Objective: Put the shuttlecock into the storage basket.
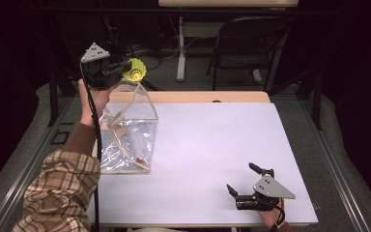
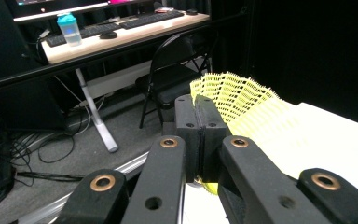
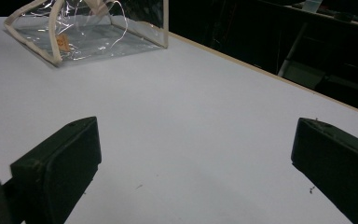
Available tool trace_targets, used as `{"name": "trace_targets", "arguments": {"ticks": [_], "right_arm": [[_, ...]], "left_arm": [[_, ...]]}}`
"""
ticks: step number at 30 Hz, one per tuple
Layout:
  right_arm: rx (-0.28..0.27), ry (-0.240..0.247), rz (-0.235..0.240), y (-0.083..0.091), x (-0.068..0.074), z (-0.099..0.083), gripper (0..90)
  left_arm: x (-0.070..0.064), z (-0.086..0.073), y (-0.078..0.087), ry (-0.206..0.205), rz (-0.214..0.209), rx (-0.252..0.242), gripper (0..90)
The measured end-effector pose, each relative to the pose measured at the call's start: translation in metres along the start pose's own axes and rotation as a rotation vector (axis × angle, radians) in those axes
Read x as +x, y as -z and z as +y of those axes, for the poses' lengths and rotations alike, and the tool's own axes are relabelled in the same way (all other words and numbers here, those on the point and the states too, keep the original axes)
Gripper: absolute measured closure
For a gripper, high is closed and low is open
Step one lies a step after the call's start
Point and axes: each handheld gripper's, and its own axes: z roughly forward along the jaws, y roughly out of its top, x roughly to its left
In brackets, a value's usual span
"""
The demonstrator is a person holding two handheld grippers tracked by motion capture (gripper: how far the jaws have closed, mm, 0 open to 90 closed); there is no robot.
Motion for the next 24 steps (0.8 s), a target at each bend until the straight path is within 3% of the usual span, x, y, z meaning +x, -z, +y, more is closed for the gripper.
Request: {"name": "trace_targets", "arguments": {"ticks": [24], "right_arm": [[0.005,-0.004,-0.001,0.0,0.0,0.0,0.9]], "left_arm": [[0.019,-0.003,0.018,0.02,0.054,-0.01,90.0]]}}
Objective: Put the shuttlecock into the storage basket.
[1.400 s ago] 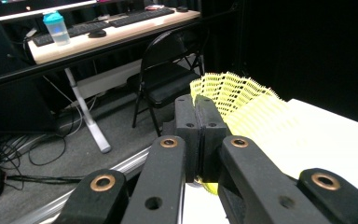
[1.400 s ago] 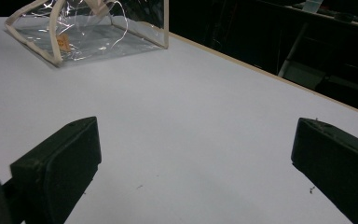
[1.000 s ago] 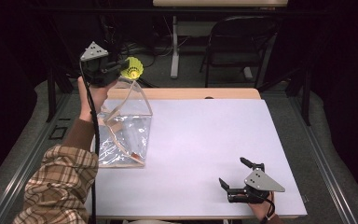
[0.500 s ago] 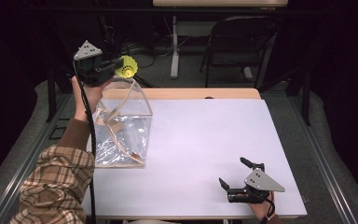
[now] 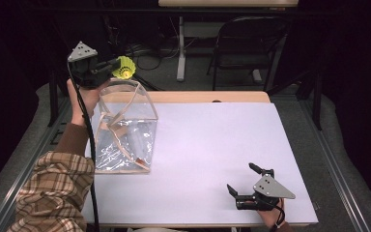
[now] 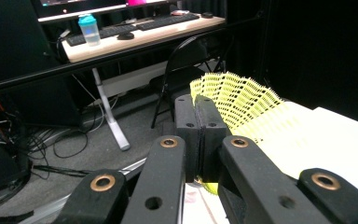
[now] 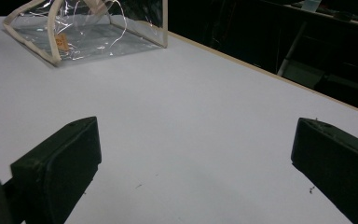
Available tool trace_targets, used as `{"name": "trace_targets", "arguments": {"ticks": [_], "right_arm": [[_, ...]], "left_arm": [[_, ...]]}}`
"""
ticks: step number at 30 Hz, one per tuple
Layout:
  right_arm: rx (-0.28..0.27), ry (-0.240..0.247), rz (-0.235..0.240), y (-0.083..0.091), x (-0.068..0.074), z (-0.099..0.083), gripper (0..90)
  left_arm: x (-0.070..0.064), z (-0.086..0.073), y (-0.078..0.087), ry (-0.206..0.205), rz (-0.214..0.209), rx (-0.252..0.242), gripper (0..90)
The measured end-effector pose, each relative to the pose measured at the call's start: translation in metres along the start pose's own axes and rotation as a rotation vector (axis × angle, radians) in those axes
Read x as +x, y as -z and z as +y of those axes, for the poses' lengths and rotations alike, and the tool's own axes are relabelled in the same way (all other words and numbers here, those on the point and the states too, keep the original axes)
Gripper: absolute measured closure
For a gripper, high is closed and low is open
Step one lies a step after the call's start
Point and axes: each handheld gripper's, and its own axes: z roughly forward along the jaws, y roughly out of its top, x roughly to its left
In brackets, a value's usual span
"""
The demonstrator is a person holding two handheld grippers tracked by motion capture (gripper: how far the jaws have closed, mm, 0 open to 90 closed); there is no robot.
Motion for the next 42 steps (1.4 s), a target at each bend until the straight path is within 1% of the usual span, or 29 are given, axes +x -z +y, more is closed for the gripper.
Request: {"name": "trace_targets", "arguments": {"ticks": [9,19,27,28,32,42], "right_arm": [[-0.001,0.0,-0.001,0.0,0.0,0.0,0.9],[0.0,0.001,-0.001,0.0,0.0,0.0,0.9],[0.001,0.001,-0.002,0.0,0.0,0.0,0.9],[0.001,0.002,-0.002,0.0,0.0,0.0,0.9],[0.001,0.001,-0.003,0.0,0.0,0.0,0.9],[0.002,0.002,-0.003,0.0,0.0,0.0,0.9]], "left_arm": [[0.009,-0.003,0.007,0.019,0.021,-0.005,90.0],[0.016,-0.007,0.009,0.036,0.034,0.001,90.0],[0.021,-0.011,0.008,0.048,0.046,0.009,90.0],[0.021,-0.012,0.008,0.055,0.047,0.006,90.0],[0.024,-0.015,0.007,0.061,0.051,0.017,90.0],[0.026,-0.022,0.004,0.073,0.05,0.03,90.0]]}}
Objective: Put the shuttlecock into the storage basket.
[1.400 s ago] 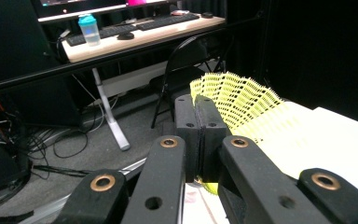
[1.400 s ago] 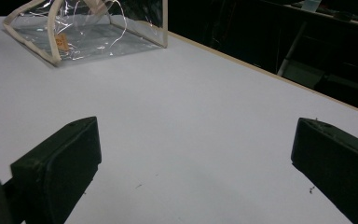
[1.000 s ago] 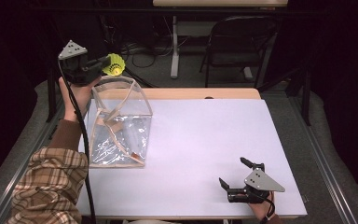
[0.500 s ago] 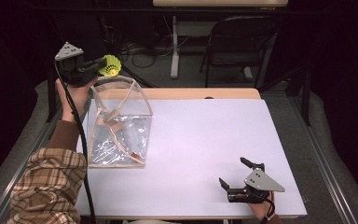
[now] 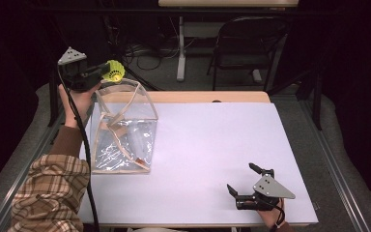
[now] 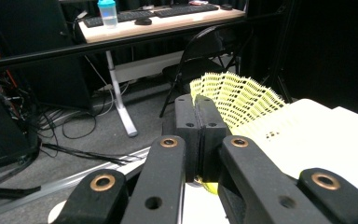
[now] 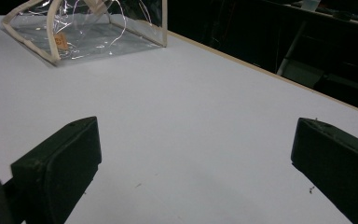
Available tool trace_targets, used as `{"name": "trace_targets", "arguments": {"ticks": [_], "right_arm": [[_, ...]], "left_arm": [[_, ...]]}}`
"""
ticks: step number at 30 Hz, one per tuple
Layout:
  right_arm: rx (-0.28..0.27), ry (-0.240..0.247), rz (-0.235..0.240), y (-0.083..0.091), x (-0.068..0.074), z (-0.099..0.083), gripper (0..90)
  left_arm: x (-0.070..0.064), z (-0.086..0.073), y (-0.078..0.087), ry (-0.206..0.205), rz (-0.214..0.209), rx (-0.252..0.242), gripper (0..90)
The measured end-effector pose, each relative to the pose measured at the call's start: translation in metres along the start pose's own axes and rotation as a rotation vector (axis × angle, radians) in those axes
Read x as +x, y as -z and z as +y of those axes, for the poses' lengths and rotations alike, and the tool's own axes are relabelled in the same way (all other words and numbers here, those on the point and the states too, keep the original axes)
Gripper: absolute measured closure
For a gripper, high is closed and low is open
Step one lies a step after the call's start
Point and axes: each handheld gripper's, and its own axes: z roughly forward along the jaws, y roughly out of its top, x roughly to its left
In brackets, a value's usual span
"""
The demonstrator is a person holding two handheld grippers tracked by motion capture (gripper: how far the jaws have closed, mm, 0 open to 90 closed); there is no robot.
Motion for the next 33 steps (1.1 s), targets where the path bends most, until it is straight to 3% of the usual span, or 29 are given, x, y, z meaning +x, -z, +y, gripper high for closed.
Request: {"name": "trace_targets", "arguments": {"ticks": [33], "right_arm": [[0.002,0.002,-0.002,0.0,0.0,0.0,1.0]], "left_arm": [[0.006,-0.031,-0.018,0.041,-0.007,0.065,89.9]]}}
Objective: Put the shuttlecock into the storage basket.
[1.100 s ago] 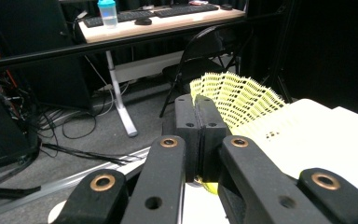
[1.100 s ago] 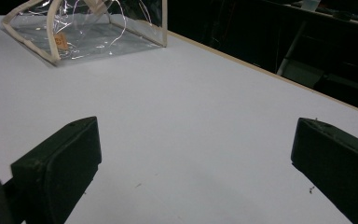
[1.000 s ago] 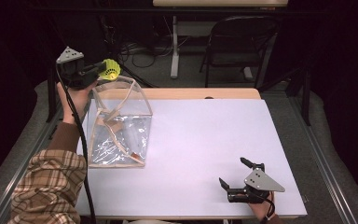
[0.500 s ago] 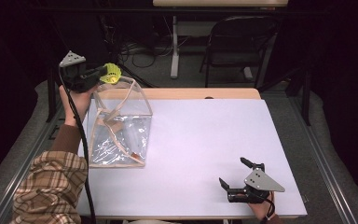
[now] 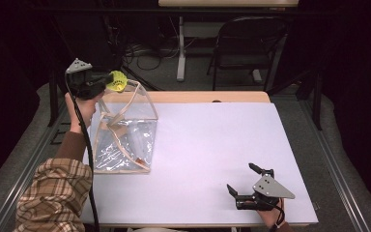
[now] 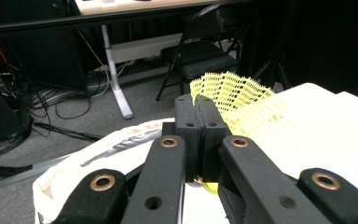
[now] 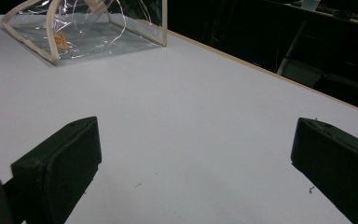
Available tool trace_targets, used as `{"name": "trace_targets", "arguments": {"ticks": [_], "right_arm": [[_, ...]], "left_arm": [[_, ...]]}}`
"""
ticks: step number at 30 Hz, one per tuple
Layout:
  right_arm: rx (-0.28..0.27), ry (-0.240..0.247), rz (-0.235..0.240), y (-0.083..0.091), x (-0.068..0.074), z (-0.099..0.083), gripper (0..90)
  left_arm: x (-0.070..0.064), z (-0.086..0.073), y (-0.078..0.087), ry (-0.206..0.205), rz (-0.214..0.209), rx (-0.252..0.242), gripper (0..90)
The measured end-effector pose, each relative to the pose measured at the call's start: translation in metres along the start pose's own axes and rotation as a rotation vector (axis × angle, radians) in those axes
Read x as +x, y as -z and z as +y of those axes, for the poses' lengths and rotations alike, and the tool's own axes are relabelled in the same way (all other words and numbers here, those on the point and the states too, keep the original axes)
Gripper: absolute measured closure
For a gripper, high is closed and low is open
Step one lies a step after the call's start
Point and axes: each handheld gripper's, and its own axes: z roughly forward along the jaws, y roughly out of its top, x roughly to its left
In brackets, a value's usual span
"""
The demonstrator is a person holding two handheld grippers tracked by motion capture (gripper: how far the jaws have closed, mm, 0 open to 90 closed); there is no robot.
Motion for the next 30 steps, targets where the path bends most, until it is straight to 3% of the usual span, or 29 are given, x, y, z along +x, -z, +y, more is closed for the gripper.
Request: {"name": "trace_targets", "arguments": {"ticks": [30], "right_arm": [[0.0,0.001,0.0,0.0,0.0,0.0,1.1]], "left_arm": [[0.01,-0.02,-0.016,0.042,0.003,0.055,89.9]]}}
